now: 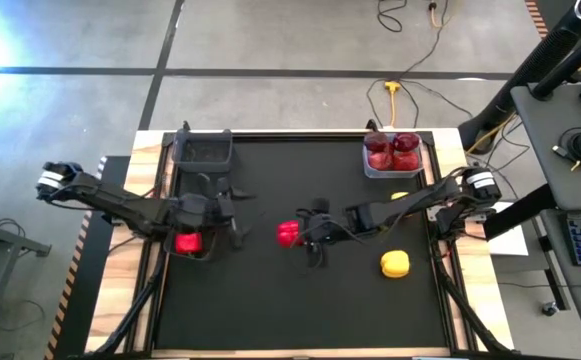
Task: Sort produce into baskets
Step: Put the red bell pepper into the bottom black bin
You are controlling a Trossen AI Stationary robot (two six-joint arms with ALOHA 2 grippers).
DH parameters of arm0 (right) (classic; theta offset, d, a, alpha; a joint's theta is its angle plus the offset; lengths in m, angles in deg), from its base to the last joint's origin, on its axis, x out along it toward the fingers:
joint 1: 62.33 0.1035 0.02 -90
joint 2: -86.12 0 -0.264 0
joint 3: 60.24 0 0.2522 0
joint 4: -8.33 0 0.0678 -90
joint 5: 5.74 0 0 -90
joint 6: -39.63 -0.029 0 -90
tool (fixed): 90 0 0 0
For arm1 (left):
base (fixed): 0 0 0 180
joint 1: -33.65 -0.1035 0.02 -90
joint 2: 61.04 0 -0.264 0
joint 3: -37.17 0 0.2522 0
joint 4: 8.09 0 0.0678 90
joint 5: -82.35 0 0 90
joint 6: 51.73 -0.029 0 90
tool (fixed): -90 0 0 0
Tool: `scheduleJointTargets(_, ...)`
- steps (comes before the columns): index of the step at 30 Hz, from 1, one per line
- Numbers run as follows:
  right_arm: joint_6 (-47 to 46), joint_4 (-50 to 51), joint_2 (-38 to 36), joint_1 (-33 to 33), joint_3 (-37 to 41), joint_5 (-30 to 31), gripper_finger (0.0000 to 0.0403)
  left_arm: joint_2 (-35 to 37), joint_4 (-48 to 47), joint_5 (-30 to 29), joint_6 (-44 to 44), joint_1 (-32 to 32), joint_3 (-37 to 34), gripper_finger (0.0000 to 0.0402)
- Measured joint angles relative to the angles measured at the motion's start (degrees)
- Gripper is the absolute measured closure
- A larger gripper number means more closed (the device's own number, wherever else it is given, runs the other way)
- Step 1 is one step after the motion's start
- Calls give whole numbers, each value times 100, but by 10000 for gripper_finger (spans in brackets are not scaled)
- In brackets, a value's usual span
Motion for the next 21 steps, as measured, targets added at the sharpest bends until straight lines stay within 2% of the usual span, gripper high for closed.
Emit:
scheduleJointTargets(2, -84, -1282, 107, -52, 465, -20, 161, 211, 779, 1050, -82, -174, -417, 75)
scheduleJointTargets(3, -262, -1689, 125, -104, 683, -38, 161, 289, 1045, 1304, -110, -225, -612, 76)
scheduleJointTargets(5, -724, -1991, 134, -215, 1081, -33, 159, 306, 1680, 1275, -144, -283, -902, 76)
scheduleJointTargets(7, -1170, -2343, 187, -287, 1371, -7, 156, 312, 2087, 891, -178, -326, -1143, 71)
scheduleJointTargets(11, -1618, -2448, 212, -300, 1656, -52, 142, 86, 2847, 606, -218, -478, -1285, 54)
scheduleJointTargets(13, -1693, -2455, 216, -297, 1700, -195, 131, -81, 2909, 929, -146, -578, -1221, 44)
scheduleJointTargets(17, -1917, -2359, 265, -301, 1681, -235, 99, -568, 2815, 1980, -163, -718, -905, 39)
scheduleJointTargets(21, -1920, -2348, 226, -301, 1585, -274, 60, -1326, 2743, 2115, -210, -728, -408, 42)
